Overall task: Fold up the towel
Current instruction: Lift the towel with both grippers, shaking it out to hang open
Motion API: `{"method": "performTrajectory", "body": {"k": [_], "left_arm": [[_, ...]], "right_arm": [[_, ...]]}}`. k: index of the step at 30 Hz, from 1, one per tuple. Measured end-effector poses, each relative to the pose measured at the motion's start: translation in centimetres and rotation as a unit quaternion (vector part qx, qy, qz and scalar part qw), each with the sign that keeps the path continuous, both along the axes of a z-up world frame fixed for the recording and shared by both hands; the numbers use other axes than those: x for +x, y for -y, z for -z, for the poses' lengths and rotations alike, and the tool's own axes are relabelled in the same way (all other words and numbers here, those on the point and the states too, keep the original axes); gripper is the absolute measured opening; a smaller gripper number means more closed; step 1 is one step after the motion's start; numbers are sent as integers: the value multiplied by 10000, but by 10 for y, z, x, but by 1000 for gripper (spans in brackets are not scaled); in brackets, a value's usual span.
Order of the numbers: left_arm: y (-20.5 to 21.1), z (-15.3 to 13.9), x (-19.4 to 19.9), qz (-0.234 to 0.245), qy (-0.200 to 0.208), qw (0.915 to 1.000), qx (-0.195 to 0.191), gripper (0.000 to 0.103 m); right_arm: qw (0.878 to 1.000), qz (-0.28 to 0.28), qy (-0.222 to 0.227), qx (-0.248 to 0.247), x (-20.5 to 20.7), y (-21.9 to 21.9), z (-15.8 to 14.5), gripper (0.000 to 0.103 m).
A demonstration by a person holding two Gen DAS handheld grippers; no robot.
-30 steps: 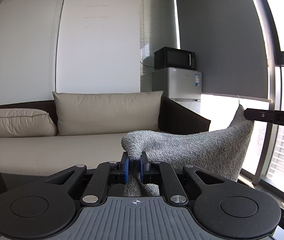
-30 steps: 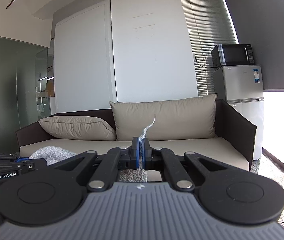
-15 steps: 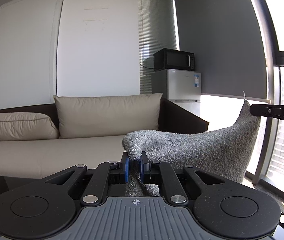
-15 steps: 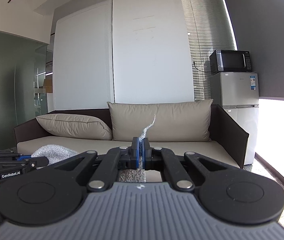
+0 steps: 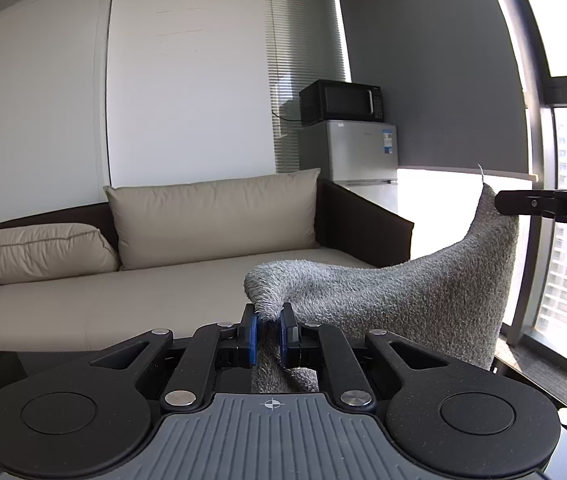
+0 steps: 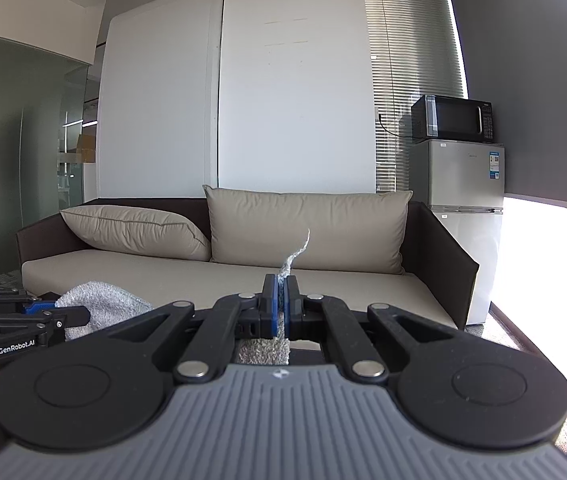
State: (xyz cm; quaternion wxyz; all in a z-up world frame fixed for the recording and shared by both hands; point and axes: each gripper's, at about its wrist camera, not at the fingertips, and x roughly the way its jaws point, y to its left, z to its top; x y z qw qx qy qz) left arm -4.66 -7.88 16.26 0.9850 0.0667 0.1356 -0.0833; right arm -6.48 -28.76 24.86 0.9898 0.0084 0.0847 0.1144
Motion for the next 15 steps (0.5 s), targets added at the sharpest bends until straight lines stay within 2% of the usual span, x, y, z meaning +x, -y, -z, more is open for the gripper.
{"method": "performTrajectory", "body": {"k": [8, 15], "left_arm": [[3, 36, 37, 57, -174, 9997, 187, 10], [2, 72, 82, -140, -385, 9986, 335, 10]], "right_arm": [[9989, 133, -441, -1, 38, 2, 34, 2], [9974, 331, -637, -96, 79, -6, 71, 2]]}}
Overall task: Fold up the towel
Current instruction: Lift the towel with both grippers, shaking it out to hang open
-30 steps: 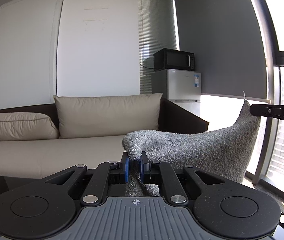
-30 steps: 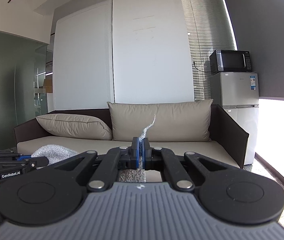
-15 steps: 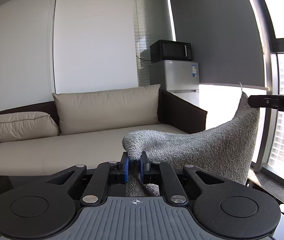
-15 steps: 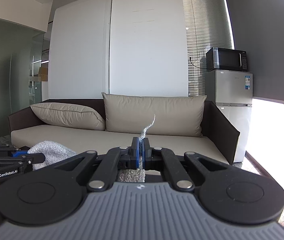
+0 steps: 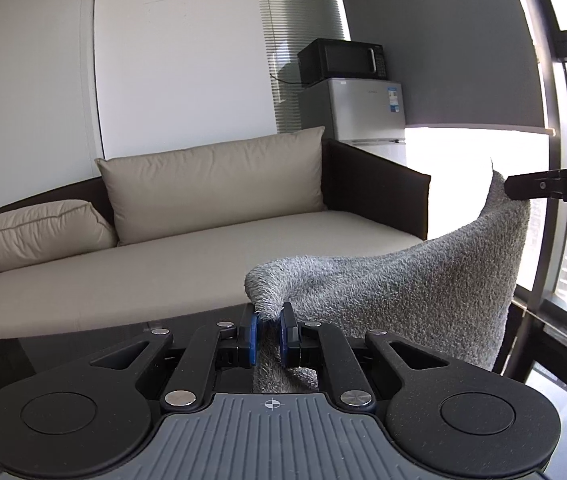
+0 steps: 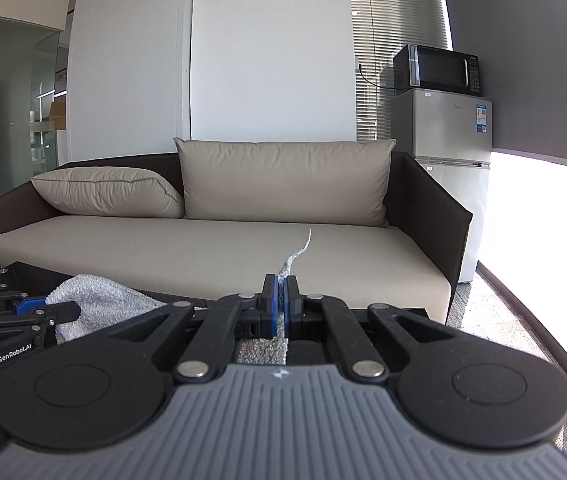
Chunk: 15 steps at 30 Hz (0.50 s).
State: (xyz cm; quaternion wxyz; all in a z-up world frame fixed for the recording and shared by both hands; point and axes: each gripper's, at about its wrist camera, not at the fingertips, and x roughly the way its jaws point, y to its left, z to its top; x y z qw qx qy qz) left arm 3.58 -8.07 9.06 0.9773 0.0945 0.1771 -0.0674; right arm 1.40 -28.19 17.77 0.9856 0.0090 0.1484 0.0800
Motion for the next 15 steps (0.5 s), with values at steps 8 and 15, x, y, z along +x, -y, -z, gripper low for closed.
{"method": "performTrajectory", "body": {"k": [8, 15], "left_arm": [[-4, 26, 33, -8, -252, 9997, -31, 10], [-9, 51, 51, -47, -489, 9988, 80, 10]], "right_arm": [[9995, 108, -282, -108, 38, -6, 40, 2], [9985, 131, -524, -36, 62, -8, 69, 2]]}}
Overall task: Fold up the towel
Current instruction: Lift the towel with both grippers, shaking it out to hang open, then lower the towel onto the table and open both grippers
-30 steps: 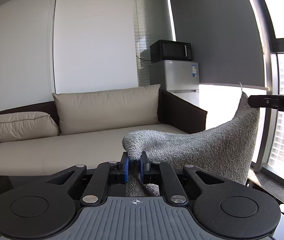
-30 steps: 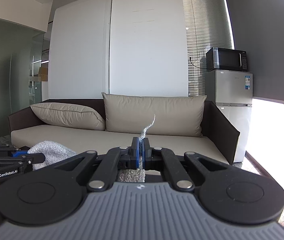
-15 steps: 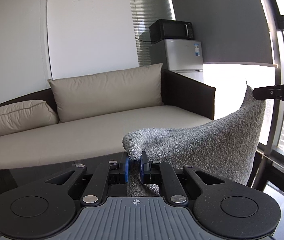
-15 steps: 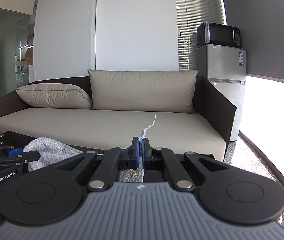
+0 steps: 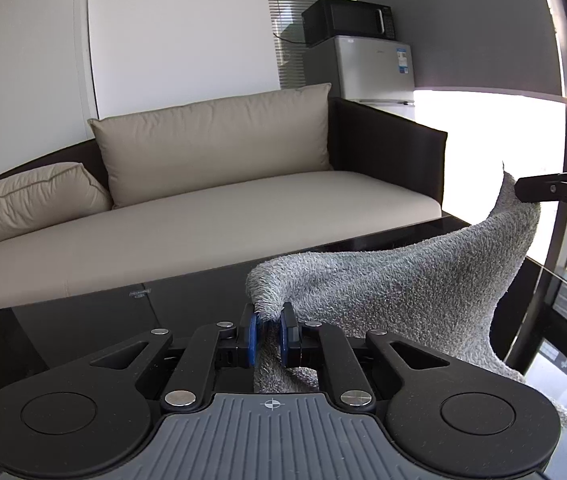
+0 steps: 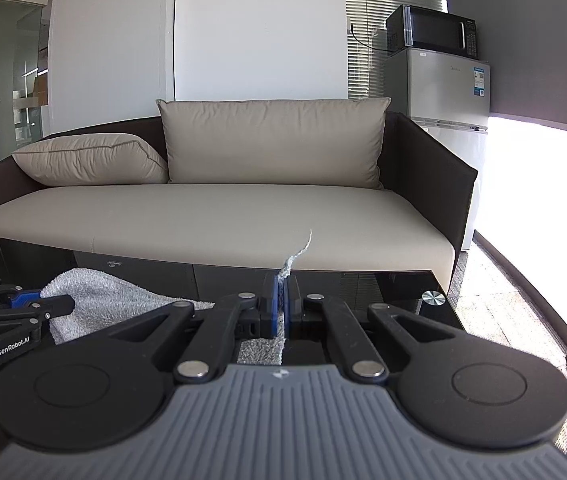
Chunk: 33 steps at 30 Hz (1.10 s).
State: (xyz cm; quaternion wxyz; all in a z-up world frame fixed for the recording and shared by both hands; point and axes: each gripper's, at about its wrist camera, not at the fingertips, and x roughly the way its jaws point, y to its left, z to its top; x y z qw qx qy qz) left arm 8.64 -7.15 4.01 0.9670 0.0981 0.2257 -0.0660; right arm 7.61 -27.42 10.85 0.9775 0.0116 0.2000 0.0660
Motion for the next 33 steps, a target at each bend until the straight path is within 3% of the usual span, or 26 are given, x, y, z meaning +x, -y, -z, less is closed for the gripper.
{"method": "performTrajectory", "body": {"k": [11, 22, 25, 27, 30, 33], "left_arm": [[-4, 24, 22, 51, -201, 9997, 85, 10], [-15, 44, 53, -11, -662, 9978, 77, 12], [-18, 50, 56, -14, -720, 9974, 100, 18], [-21, 51, 56, -49, -746, 9971, 120, 28], [-28, 52, 55, -175, -726, 9971, 151, 44], [-36, 49, 54, -278, -734, 9969, 84, 53]], "right_arm": [[9997, 70, -240, -74, 27, -7, 39, 2], [9984, 39, -565, -2, 63, -15, 81, 3], [9978, 124, -653, -44, 72, -17, 88, 3], [9974, 176, -704, -28, 74, -17, 91, 4], [9969, 277, -728, -78, 76, -16, 93, 13], [9965, 375, -735, -111, 74, -13, 95, 23]]}}
